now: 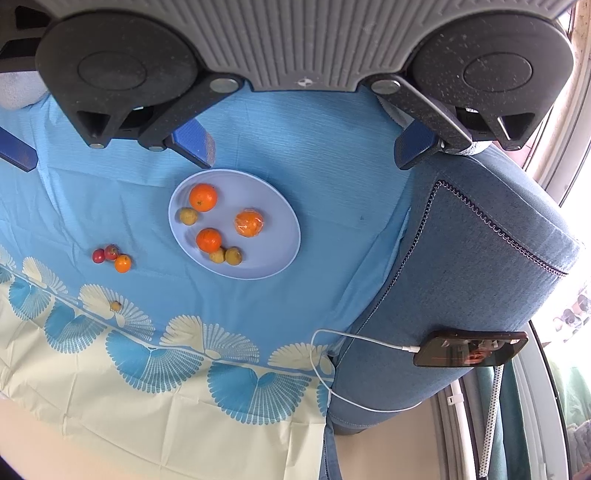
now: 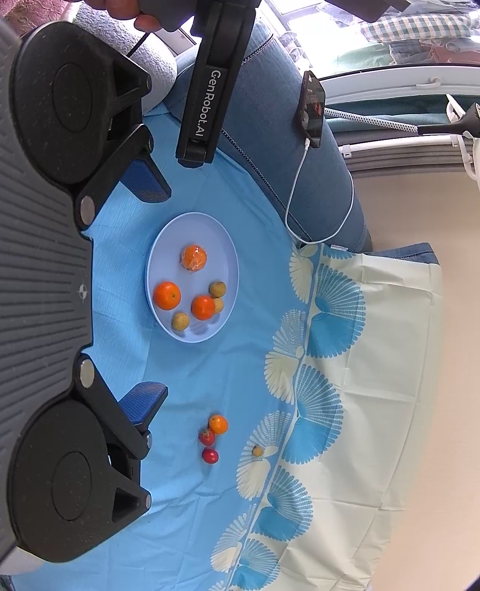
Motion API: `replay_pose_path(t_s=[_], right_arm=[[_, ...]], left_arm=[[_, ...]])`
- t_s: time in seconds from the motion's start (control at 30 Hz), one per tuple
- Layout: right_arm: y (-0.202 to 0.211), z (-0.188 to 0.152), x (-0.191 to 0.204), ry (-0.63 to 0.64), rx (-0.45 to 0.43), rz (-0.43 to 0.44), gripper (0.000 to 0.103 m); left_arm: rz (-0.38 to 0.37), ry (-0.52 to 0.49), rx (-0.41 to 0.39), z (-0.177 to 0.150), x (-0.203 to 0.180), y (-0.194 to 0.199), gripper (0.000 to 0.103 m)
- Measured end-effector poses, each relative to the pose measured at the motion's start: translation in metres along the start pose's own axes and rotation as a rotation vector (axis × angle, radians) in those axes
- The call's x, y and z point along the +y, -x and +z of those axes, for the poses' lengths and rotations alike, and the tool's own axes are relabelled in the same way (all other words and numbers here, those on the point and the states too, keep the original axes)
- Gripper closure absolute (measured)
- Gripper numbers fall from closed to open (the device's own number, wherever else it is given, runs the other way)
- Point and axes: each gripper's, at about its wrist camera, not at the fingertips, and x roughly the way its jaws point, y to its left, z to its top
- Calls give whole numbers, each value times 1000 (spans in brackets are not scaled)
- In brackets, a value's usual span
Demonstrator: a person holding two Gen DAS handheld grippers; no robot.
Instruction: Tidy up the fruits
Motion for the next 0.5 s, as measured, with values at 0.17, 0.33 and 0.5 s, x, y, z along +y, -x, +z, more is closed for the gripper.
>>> replay_pose_path(t_s=[0.17, 0.33, 0.5], right_arm=[[-2, 0, -3, -10, 3, -3, 1], [-5, 1, -5, -23, 4, -8, 1], [-8, 1, -7, -30, 6, -11, 1]], left_arm=[[2, -3, 2, 2, -1, -2, 0], [7, -4, 6, 6, -4, -4, 0], [9, -4, 5, 8, -6, -5, 0]])
